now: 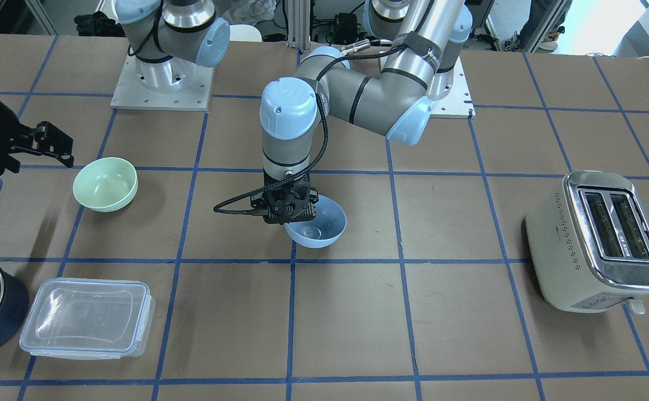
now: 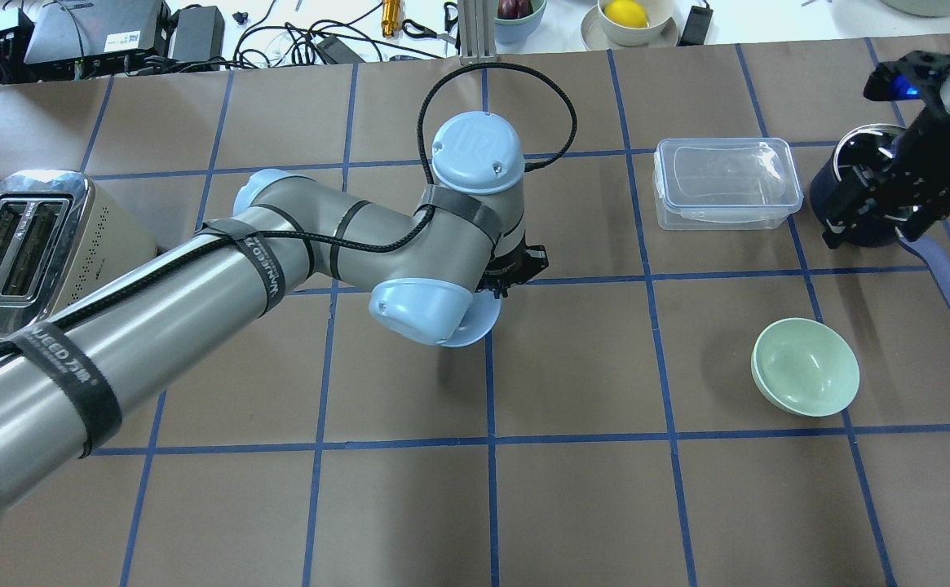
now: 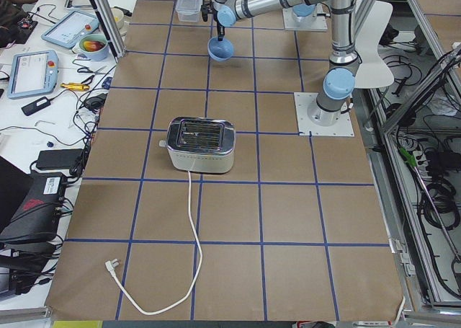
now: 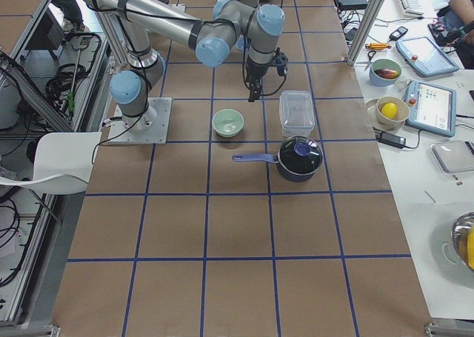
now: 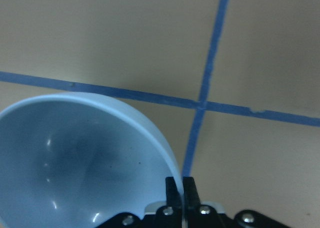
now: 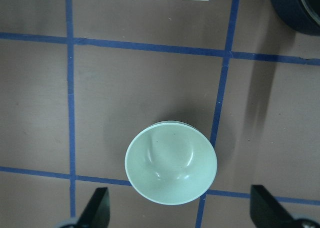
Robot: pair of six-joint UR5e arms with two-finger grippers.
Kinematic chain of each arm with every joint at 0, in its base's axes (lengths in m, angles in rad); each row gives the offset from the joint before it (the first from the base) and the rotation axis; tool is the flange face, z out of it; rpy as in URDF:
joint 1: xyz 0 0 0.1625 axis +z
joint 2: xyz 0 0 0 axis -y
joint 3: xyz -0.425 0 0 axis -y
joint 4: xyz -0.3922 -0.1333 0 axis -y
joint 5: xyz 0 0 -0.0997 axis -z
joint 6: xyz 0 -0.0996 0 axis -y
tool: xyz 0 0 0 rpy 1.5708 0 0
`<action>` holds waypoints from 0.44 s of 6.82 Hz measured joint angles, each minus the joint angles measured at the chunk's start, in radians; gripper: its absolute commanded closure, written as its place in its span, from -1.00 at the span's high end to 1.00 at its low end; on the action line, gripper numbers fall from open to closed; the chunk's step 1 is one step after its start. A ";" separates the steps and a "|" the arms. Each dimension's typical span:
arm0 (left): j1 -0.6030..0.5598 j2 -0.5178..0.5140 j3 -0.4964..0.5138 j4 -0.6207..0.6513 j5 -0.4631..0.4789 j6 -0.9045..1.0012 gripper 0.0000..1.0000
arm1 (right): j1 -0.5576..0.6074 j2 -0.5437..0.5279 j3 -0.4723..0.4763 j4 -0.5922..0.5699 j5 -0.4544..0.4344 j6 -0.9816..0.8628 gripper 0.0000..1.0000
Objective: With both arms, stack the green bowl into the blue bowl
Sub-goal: 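Carry the blue bowl to table center with left gripper while right gripper grasps green bowl, then release the blue bowl and retract the left arm while right gripper lifts green bowl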
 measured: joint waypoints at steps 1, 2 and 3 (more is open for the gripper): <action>-0.011 -0.033 0.007 0.028 -0.004 -0.016 0.99 | -0.045 0.005 0.084 -0.086 0.001 -0.020 1.00; -0.015 -0.045 0.012 0.058 -0.012 -0.024 1.00 | -0.080 0.017 0.153 -0.168 0.002 -0.028 1.00; -0.010 -0.032 0.023 0.090 -0.019 0.003 1.00 | -0.100 0.038 0.209 -0.253 0.001 -0.030 0.88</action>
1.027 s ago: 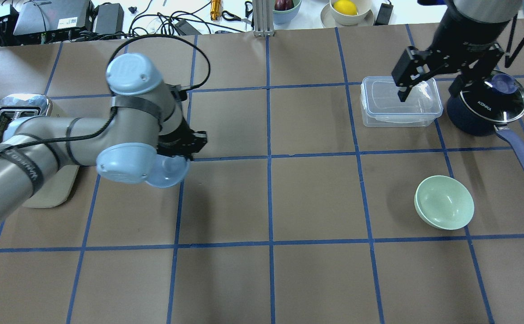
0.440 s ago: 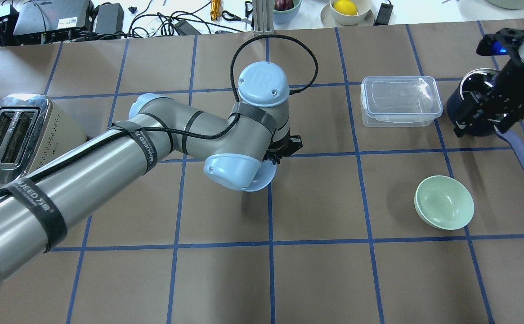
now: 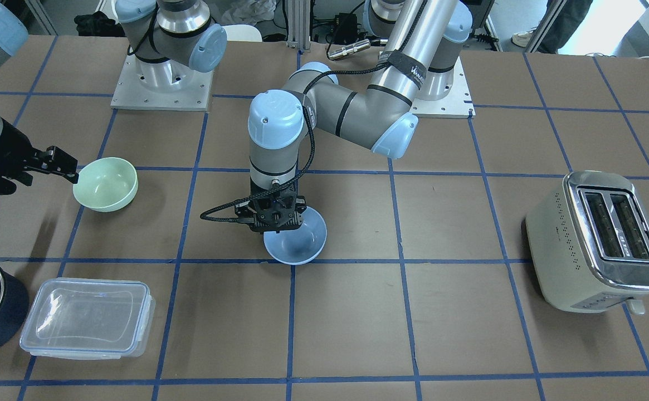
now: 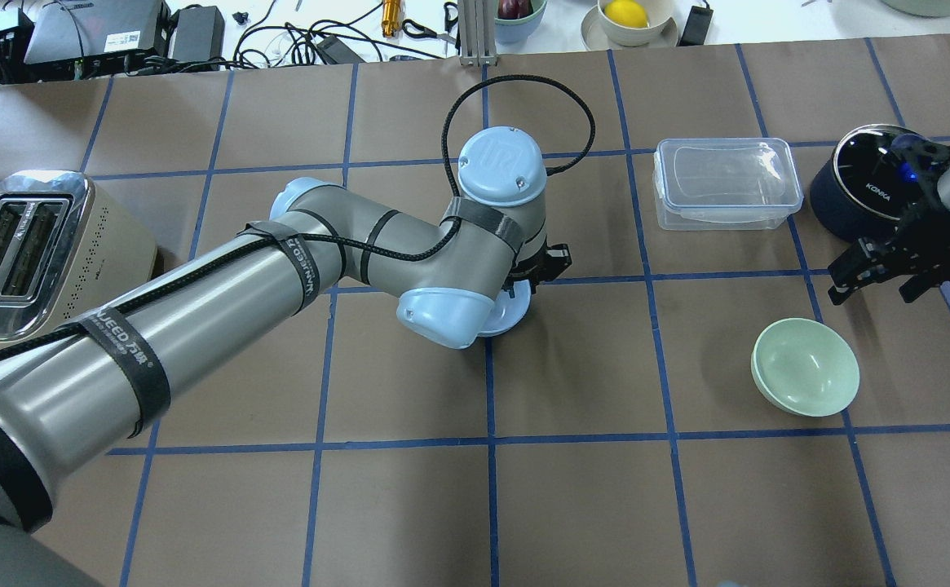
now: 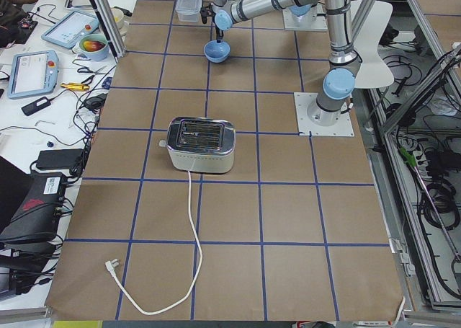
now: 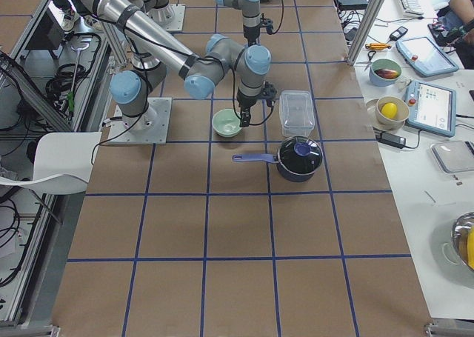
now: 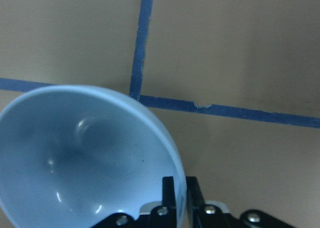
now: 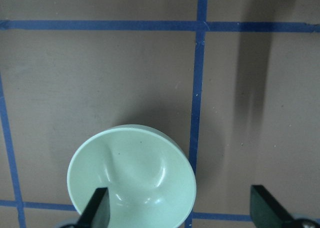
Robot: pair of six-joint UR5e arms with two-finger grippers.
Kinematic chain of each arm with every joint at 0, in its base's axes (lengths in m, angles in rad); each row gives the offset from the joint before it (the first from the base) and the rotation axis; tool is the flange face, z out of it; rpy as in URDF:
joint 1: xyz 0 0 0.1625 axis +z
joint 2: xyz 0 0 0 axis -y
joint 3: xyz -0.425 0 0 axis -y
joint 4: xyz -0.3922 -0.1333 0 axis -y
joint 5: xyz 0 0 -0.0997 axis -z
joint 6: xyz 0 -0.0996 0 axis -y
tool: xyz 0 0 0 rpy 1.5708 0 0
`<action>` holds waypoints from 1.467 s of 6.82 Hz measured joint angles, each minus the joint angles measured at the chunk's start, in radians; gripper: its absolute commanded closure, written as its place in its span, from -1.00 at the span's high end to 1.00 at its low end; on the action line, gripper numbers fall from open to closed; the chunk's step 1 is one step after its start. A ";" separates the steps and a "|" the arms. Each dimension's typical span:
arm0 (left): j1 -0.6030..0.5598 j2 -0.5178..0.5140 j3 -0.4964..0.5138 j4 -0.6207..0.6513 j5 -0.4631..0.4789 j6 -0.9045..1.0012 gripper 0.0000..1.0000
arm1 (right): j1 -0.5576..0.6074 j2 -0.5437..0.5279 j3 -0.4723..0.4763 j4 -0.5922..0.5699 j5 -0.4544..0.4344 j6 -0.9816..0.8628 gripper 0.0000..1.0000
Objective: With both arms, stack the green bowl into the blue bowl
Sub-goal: 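Release the blue bowl and retract the left arm while right gripper lifts green bowl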
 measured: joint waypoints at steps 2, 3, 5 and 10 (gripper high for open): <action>0.078 0.088 0.033 -0.081 0.001 0.174 1.00 | -0.029 0.049 0.091 -0.144 -0.004 0.000 0.60; 0.168 0.159 0.054 -0.206 0.005 0.306 1.00 | -0.040 0.060 0.119 -0.167 -0.006 0.001 0.19; 0.359 0.291 0.122 -0.453 0.008 0.492 1.00 | -0.047 0.065 0.156 -0.164 -0.024 0.000 -0.99; 0.519 0.473 0.201 -0.681 0.012 0.650 1.00 | -0.044 0.048 0.133 -0.087 -0.053 -0.004 -1.00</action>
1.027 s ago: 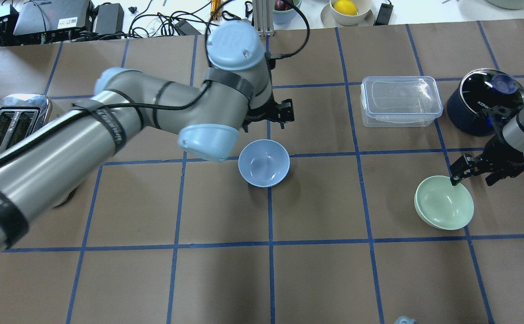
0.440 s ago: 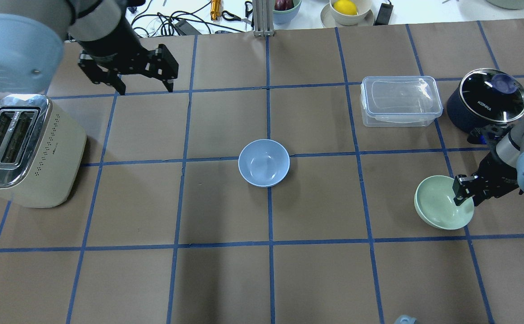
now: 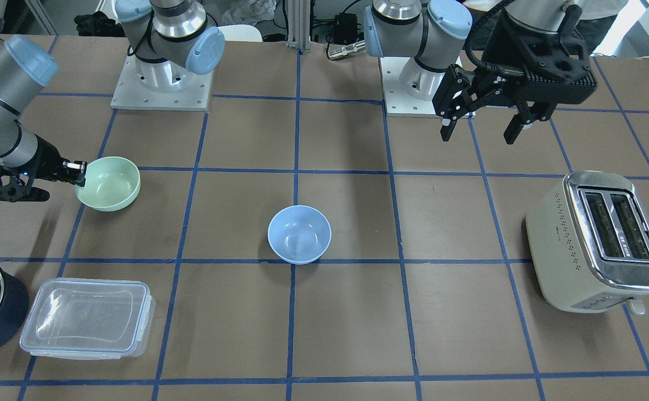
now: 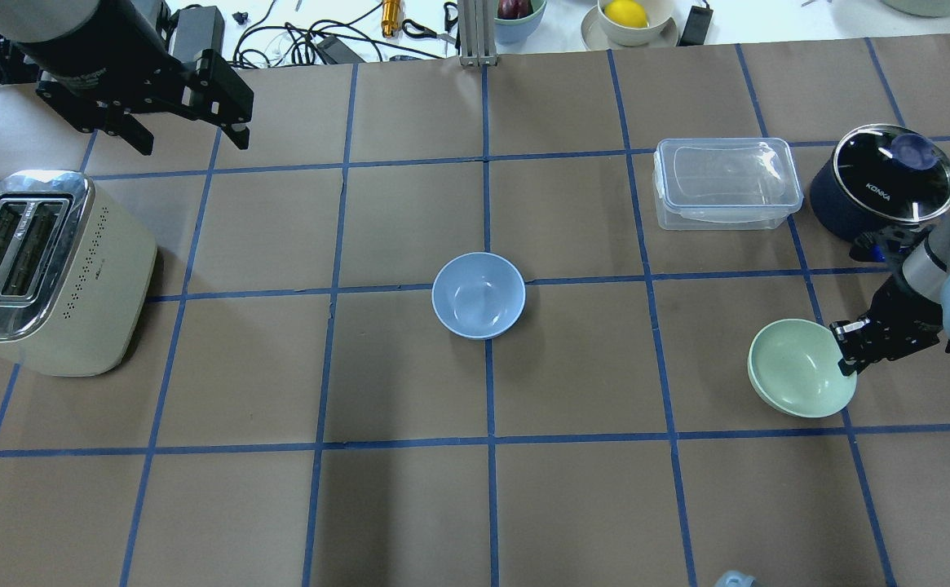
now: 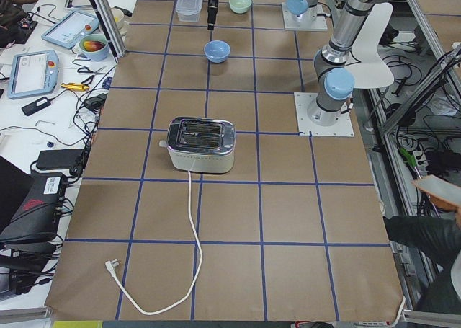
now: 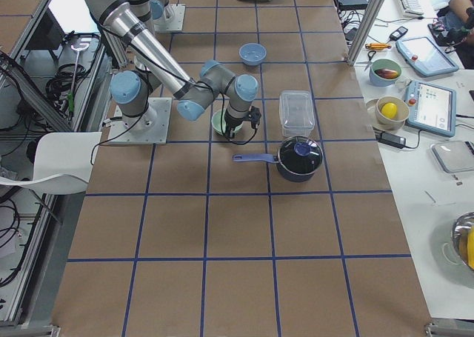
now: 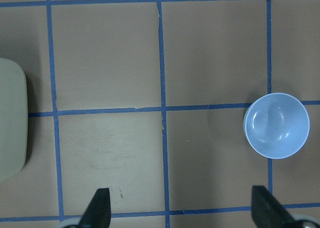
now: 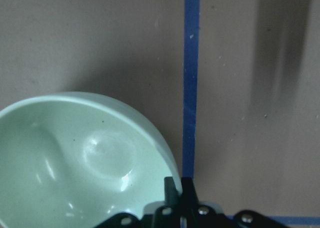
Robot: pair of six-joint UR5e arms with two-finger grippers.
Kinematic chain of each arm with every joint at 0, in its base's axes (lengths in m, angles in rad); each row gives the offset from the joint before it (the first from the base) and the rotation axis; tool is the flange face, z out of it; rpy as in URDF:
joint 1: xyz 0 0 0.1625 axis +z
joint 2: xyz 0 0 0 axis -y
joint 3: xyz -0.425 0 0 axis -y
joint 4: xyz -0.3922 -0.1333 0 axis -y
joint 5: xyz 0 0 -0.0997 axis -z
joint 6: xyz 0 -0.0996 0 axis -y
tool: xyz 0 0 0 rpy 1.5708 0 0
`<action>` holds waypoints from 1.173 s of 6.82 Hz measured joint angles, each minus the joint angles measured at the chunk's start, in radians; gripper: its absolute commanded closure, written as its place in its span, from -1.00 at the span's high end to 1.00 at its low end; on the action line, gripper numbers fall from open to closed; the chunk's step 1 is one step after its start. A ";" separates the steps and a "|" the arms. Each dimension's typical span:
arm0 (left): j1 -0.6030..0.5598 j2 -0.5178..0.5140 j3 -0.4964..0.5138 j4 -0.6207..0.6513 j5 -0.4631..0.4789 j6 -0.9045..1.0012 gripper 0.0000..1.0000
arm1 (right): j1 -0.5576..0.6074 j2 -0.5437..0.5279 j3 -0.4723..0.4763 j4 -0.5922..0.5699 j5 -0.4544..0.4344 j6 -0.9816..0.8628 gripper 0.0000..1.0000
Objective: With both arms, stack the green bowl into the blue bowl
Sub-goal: 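Release the blue bowl and retract the left arm while right gripper lifts green bowl, then lower the held green bowl into the blue bowl with the right gripper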
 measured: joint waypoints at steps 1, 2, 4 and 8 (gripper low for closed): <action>0.000 -0.006 -0.002 0.010 0.028 0.003 1.00 | 0.012 -0.008 -0.065 0.088 0.024 0.006 -1.00; -0.005 -0.010 -0.004 0.010 0.066 0.008 1.00 | 0.042 -0.008 -0.168 0.212 0.069 0.018 -1.00; -0.011 -0.014 -0.007 0.013 0.063 0.011 1.00 | 0.157 0.012 -0.321 0.327 0.117 0.095 -1.00; -0.015 -0.008 -0.021 0.014 0.058 0.009 1.00 | 0.572 0.098 -0.398 0.199 0.254 0.623 -1.00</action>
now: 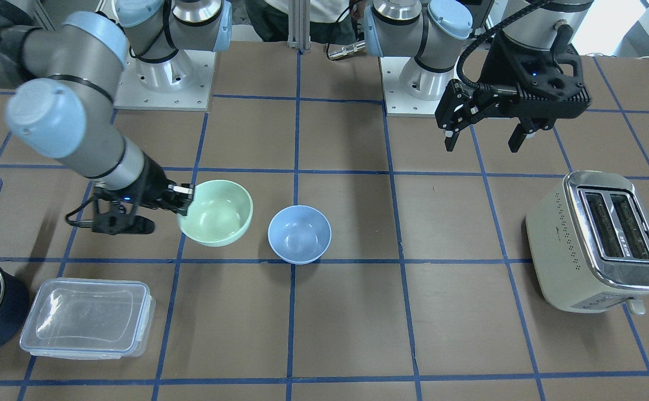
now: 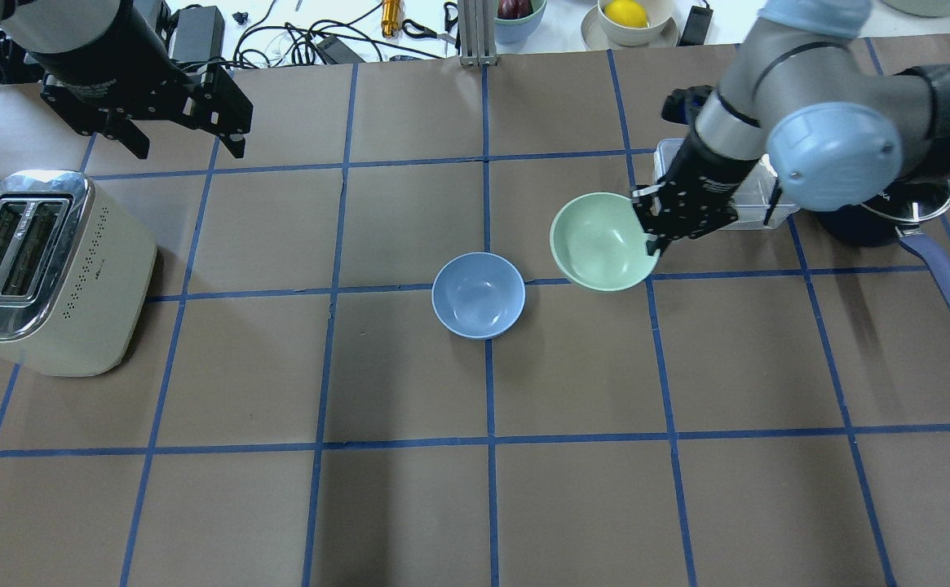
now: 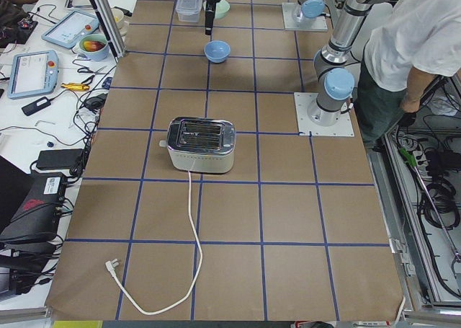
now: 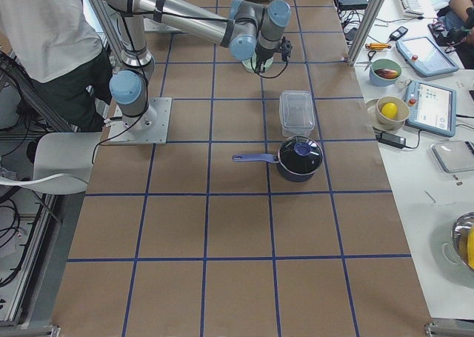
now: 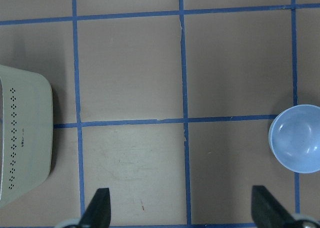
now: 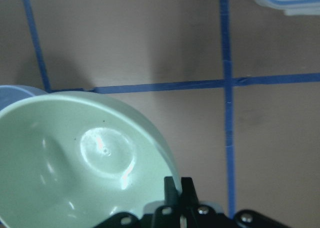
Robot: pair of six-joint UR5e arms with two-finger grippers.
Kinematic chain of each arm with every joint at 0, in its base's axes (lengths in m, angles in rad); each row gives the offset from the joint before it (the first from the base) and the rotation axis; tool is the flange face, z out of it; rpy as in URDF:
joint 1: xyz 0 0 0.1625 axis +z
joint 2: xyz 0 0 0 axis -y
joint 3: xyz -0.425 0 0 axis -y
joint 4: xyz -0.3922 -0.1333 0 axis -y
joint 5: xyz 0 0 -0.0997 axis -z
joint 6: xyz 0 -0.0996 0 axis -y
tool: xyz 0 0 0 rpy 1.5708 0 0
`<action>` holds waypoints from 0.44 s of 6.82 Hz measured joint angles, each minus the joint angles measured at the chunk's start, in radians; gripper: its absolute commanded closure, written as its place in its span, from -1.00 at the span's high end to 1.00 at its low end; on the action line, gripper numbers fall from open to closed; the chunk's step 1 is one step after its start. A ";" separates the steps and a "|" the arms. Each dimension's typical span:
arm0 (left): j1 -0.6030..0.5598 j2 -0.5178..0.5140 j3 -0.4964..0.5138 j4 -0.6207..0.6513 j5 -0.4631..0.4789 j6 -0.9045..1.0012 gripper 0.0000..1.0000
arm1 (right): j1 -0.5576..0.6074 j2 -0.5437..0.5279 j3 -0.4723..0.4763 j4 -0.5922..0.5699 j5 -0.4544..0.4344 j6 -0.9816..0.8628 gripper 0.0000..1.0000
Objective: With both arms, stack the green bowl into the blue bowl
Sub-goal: 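Lower the held green bowl into the blue bowl with the right gripper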
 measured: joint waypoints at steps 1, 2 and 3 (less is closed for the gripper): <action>0.000 0.001 -0.001 0.000 0.000 -0.001 1.00 | 0.097 0.031 -0.013 -0.049 0.008 0.127 -1.00; -0.001 0.001 -0.002 0.000 -0.001 -0.004 1.00 | 0.165 0.062 -0.026 -0.084 0.009 0.223 -1.00; -0.002 0.003 -0.007 0.000 -0.003 -0.008 1.00 | 0.201 0.089 -0.031 -0.111 0.004 0.265 -1.00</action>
